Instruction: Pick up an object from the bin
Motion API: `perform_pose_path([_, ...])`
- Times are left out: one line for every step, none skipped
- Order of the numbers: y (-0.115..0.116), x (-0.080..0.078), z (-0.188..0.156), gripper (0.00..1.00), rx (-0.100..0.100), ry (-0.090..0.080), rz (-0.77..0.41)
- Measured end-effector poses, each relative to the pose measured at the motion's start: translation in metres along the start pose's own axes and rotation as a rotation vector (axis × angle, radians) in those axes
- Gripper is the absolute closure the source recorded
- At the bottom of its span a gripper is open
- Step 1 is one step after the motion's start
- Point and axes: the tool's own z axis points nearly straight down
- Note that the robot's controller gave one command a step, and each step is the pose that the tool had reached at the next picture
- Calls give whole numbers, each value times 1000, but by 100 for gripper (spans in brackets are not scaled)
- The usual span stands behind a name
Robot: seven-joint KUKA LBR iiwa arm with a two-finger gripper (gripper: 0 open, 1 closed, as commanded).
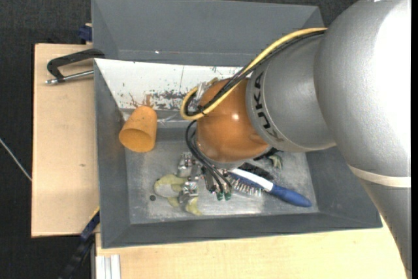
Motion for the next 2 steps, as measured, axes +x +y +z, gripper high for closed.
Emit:
perform_pose_path([-14, -17, -115, 100, 2, 0, -50])
perform_pose_path([-36, -55, -180, 100, 3, 2, -267])
